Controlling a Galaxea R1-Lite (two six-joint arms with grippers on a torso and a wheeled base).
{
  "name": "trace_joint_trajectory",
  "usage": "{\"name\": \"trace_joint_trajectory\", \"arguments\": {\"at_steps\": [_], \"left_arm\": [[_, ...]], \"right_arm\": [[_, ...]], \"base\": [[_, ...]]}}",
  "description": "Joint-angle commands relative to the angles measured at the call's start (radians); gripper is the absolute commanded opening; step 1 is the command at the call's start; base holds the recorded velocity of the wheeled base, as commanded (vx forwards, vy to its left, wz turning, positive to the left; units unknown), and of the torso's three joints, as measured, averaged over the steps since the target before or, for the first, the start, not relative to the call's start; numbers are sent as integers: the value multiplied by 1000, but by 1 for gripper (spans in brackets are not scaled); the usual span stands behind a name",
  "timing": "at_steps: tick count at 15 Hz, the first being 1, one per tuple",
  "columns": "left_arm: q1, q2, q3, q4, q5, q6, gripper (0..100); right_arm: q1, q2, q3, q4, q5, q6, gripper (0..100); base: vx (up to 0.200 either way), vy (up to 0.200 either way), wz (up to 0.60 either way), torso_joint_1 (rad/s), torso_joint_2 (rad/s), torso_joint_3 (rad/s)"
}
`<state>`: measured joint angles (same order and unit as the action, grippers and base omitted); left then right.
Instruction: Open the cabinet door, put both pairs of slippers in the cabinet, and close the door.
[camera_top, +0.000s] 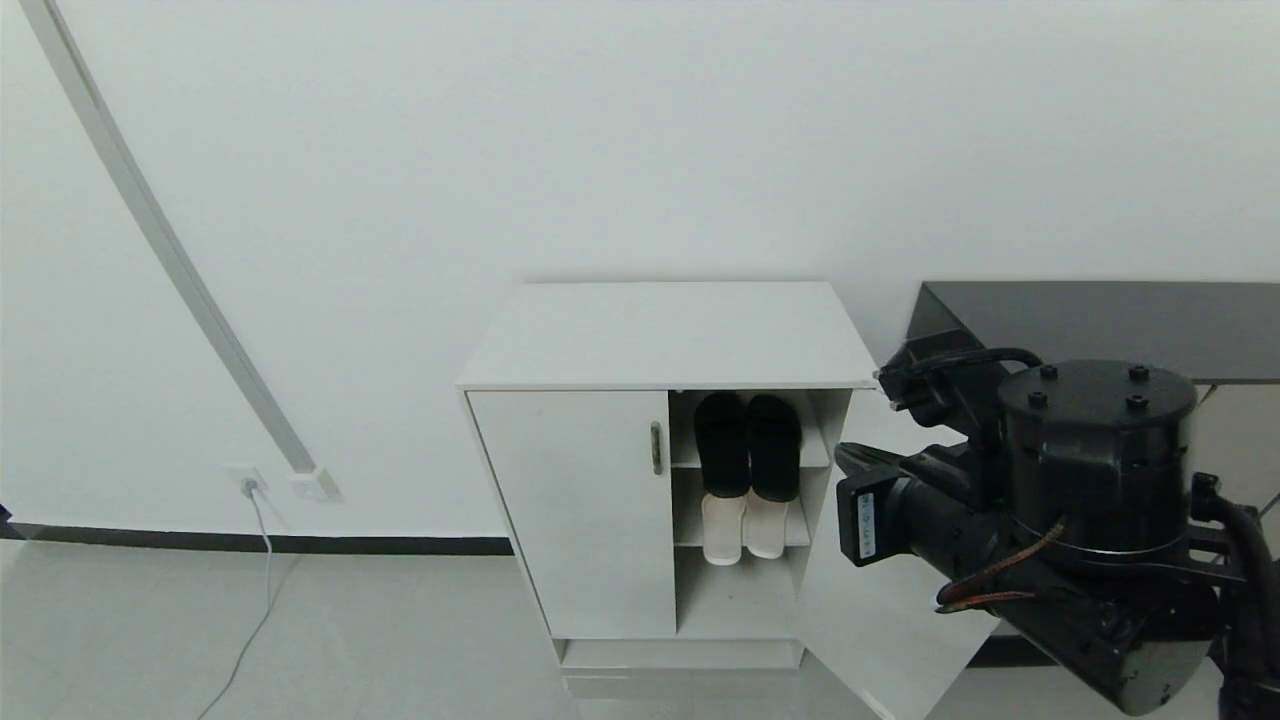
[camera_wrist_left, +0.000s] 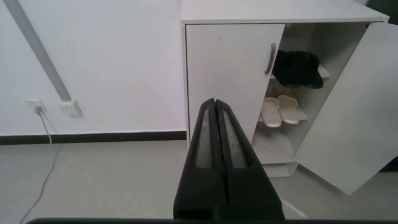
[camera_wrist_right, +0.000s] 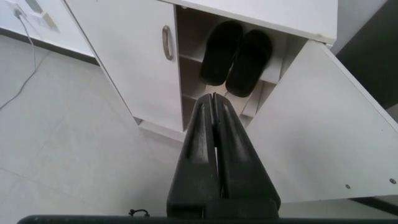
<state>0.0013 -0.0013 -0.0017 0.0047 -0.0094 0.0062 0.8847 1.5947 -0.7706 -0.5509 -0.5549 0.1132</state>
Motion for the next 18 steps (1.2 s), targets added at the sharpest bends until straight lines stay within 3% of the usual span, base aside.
{"name": "trace_joint_trajectory", "arguments": {"at_steps": [1, 7, 16, 18], "left_arm": [[0, 1, 0, 0, 0, 0, 0], [0, 1, 0, 0, 0, 0, 0], [0, 1, 0, 0, 0, 0, 0], [0, 1, 0, 0, 0, 0, 0]], "right_arm": [[0, 2, 2, -1, 0, 0, 0], [0, 4, 5, -1, 1, 0, 0], [-1, 11, 5, -1, 1, 0, 0], [-4, 11, 5, -1, 1, -1, 0]], "base": [[0, 0, 0, 0, 0, 0], [0, 0, 0, 0, 0, 0], [0, 0, -600, 4, 2, 0], [0, 0, 0, 0, 0, 0]]}}
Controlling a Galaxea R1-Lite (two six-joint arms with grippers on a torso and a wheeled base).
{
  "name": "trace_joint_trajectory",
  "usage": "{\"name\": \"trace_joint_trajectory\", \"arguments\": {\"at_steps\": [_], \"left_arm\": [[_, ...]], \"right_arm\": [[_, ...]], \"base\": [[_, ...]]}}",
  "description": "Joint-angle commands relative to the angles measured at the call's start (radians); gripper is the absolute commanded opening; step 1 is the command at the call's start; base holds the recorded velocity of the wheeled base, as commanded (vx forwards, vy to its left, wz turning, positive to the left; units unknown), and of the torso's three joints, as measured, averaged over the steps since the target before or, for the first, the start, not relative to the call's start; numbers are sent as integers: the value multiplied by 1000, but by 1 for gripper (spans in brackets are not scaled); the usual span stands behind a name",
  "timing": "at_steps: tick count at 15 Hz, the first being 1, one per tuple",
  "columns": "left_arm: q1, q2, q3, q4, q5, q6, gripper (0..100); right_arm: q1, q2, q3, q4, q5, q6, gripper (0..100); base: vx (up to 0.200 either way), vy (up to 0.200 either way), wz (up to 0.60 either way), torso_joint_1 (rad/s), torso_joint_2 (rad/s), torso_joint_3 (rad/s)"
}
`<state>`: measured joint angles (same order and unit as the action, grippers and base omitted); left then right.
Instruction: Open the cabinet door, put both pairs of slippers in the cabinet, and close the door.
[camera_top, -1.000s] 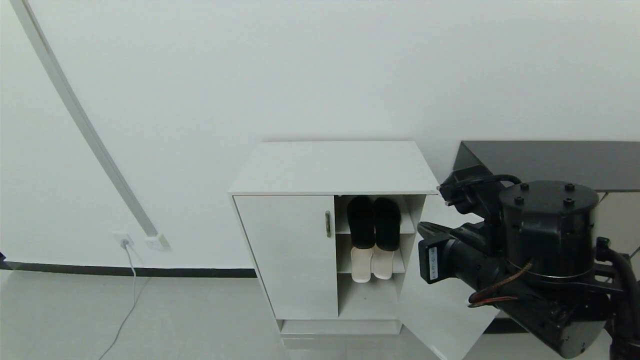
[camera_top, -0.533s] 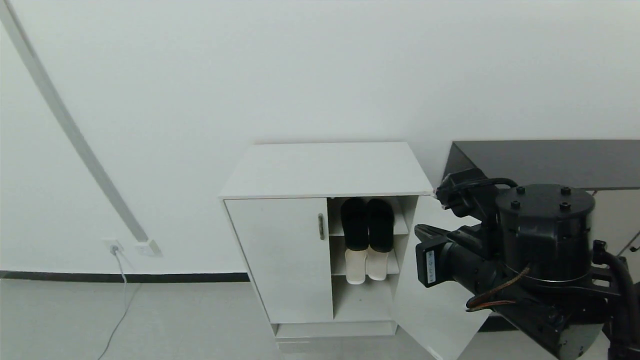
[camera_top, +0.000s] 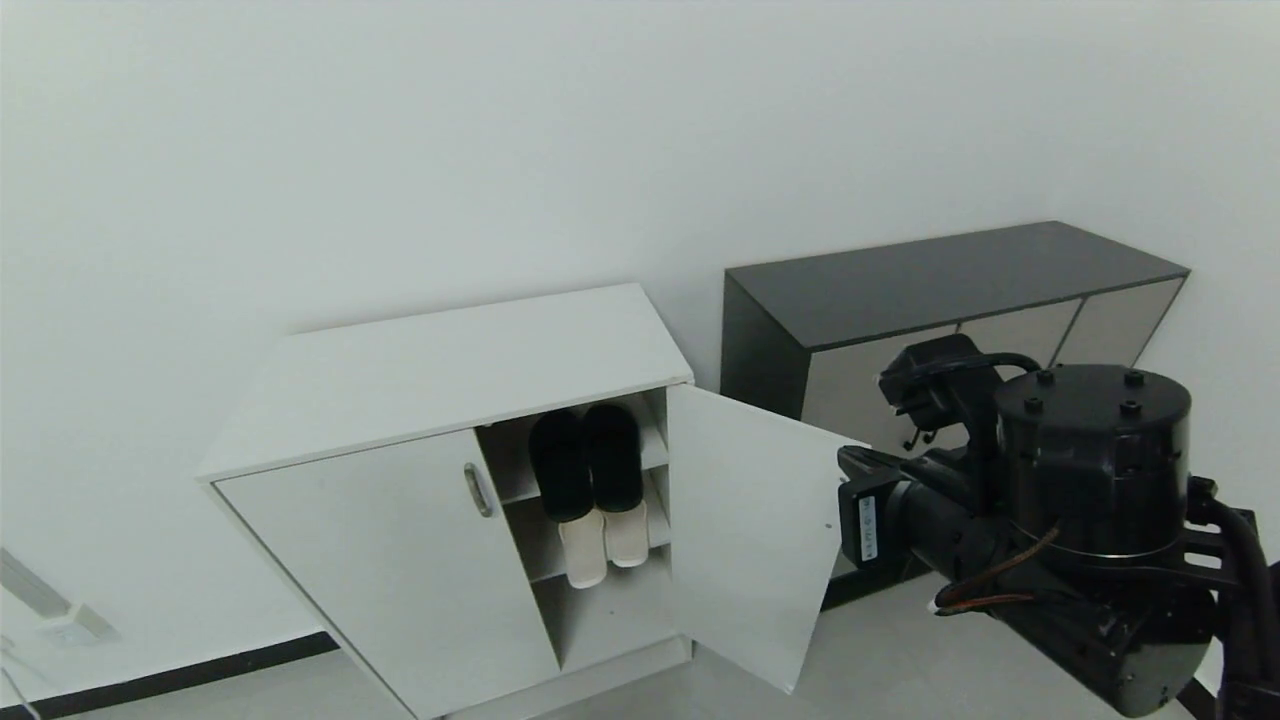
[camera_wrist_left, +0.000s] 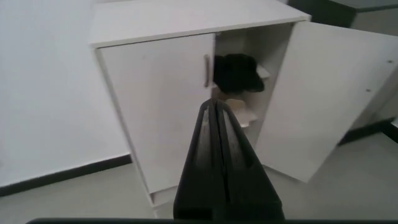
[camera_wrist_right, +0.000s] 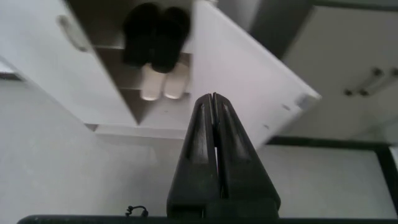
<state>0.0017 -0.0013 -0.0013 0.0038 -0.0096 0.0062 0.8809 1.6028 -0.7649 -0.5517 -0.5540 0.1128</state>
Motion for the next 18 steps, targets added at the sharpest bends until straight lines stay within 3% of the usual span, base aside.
{"name": "trace_joint_trajectory", "arguments": {"at_steps": [1, 8, 13, 18], "left_arm": [[0, 1, 0, 1, 0, 0, 0], [0, 1, 0, 1, 2, 0, 0], [0, 1, 0, 1, 0, 0, 0], [0, 1, 0, 1, 0, 0, 0]], "right_arm": [[-2, 5, -1, -1, 0, -1, 0], [-16, 13, -2, -1, 0, -16, 0], [-200, 151, -86, -73, 79, -18, 0], [-358, 290, -300, -22, 155, -18, 0]], "base": [[0, 0, 0, 0, 0, 0], [-143, 0, 0, 4, 2, 2], [0, 0, 0, 0, 0, 0], [0, 0, 0, 0, 0, 0]]}}
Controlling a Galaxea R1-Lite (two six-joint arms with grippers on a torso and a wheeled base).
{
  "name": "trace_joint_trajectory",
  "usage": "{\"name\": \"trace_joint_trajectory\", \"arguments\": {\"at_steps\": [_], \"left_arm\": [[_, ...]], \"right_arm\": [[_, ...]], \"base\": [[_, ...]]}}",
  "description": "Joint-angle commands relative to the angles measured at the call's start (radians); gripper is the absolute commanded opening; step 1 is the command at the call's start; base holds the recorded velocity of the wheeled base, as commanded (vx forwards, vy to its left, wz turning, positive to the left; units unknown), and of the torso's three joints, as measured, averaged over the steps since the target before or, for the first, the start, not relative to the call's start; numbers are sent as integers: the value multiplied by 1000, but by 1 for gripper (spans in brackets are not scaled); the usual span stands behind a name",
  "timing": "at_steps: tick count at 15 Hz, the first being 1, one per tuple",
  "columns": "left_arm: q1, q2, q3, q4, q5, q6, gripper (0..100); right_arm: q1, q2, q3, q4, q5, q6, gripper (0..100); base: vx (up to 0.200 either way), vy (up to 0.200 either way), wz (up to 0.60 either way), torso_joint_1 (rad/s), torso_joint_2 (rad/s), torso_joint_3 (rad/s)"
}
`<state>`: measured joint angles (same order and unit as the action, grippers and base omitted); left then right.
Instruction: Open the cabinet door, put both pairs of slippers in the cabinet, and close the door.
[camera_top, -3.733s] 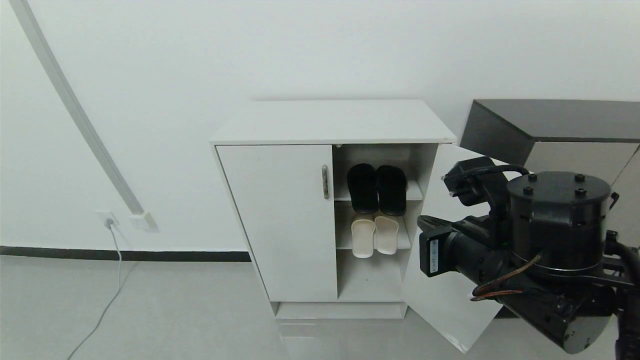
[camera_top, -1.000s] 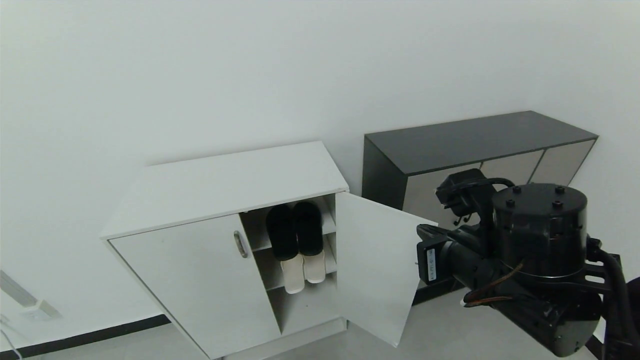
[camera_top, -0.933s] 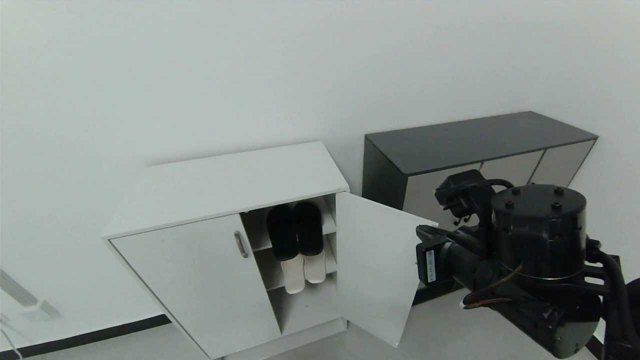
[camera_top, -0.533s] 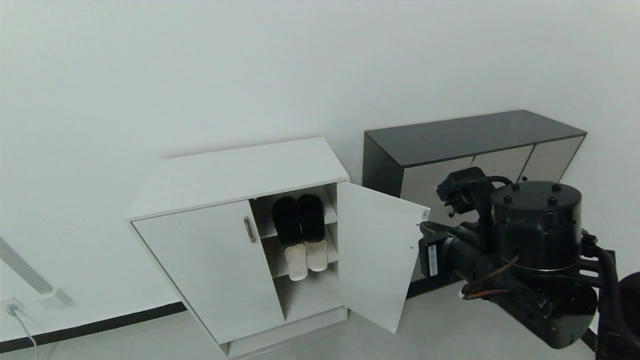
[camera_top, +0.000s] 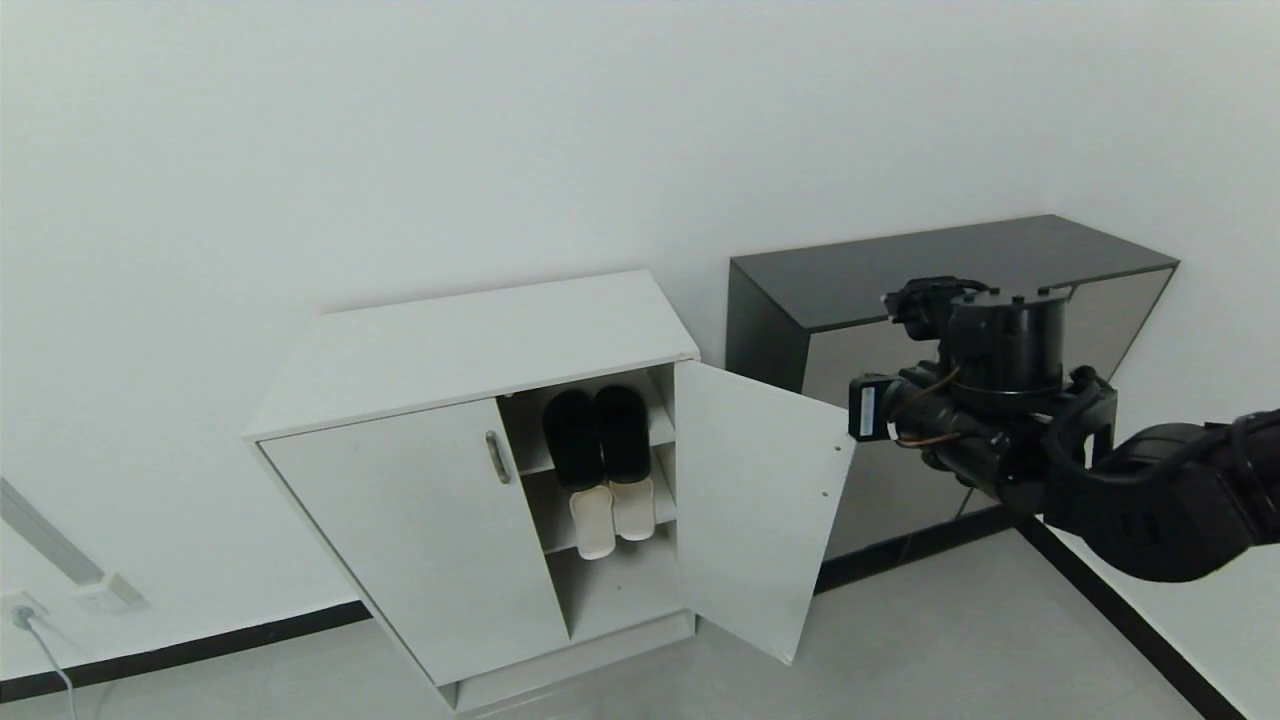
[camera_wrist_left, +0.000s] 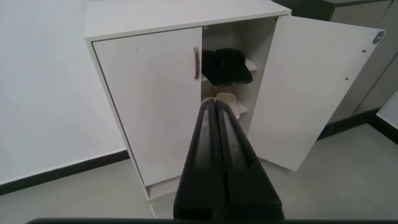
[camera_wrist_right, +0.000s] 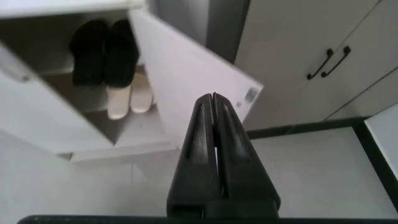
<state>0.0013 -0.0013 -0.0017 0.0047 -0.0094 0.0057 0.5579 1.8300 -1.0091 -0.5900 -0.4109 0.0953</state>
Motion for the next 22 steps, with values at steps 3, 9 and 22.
{"name": "trace_joint_trajectory", "arguments": {"at_steps": [3, 9, 22], "left_arm": [[0, 1, 0, 0, 0, 0, 0], [0, 1, 0, 0, 0, 2, 0], [0, 1, 0, 0, 0, 2, 0]], "right_arm": [[-87, 132, -175, 84, 46, 6, 0], [-154, 253, -307, 122, 104, 7, 0], [-177, 453, -447, 118, 119, 23, 0]], "base": [[0, 0, 0, 0, 0, 0], [0, 0, 0, 0, 0, 0], [0, 0, 0, 0, 0, 0]]}}
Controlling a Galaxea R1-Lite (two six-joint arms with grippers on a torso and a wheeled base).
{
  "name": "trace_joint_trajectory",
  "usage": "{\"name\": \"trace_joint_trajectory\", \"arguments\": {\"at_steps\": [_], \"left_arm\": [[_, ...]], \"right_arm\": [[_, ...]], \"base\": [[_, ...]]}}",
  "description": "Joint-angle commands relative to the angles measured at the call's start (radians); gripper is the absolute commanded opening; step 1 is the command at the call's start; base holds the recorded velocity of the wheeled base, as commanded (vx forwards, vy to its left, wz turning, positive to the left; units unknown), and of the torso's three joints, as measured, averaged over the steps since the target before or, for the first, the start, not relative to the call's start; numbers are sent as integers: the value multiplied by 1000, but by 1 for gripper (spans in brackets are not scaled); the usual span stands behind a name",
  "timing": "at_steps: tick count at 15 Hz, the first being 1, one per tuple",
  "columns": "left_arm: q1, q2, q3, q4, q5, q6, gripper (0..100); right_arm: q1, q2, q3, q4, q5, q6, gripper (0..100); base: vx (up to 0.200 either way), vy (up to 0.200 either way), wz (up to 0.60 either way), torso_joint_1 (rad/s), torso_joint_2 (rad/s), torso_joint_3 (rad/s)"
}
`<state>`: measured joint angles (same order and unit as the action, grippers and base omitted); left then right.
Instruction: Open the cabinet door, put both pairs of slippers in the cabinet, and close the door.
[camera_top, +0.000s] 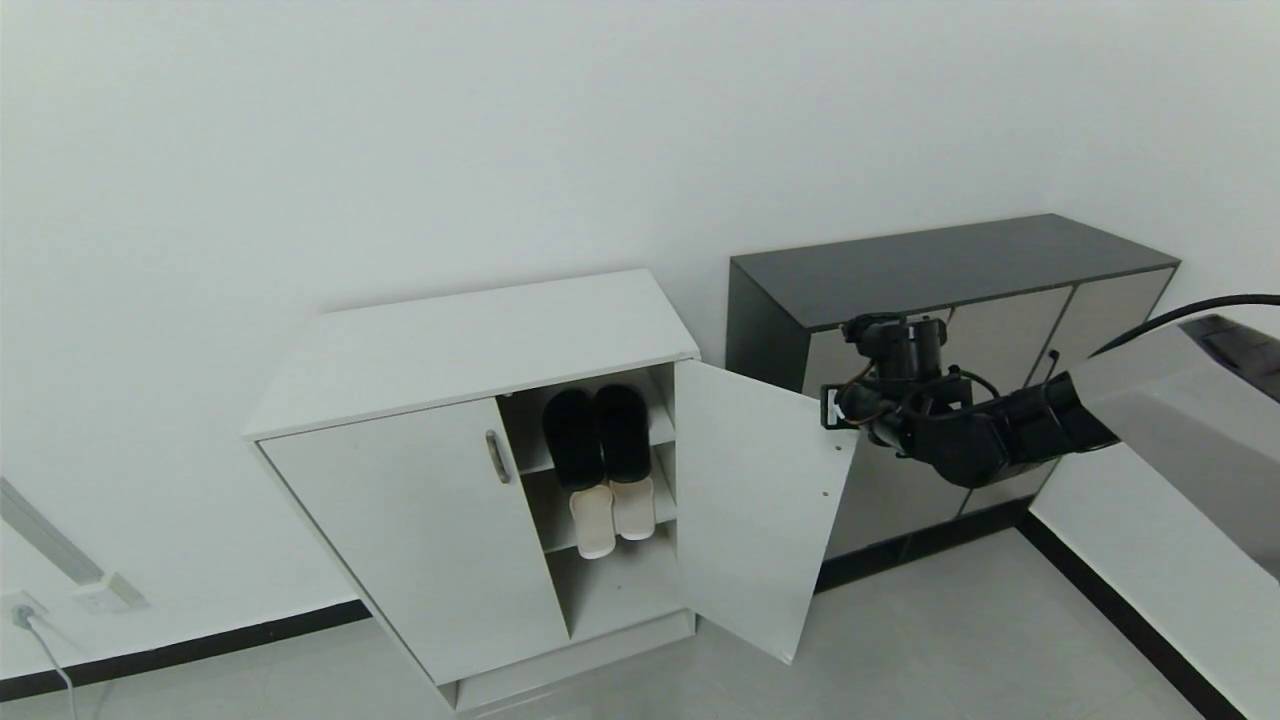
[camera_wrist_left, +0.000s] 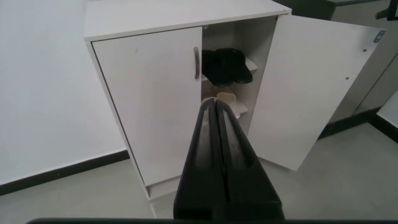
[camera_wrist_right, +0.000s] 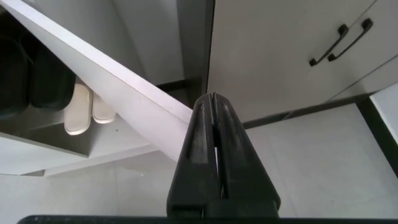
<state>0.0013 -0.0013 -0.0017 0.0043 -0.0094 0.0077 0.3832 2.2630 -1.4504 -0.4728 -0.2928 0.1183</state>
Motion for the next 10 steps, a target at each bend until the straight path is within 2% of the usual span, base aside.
{"name": "trace_joint_trajectory", "arguments": {"at_steps": [1, 10], "left_arm": [[0, 1, 0, 0, 0, 0, 0], [0, 1, 0, 0, 0, 0, 0]], "right_arm": [[-6, 27, -7, -3, 1, 0, 0], [-7, 33, -7, 0, 1, 1, 0]], "base": [[0, 0, 0, 0, 0, 0], [0, 0, 0, 0, 0, 0]]}}
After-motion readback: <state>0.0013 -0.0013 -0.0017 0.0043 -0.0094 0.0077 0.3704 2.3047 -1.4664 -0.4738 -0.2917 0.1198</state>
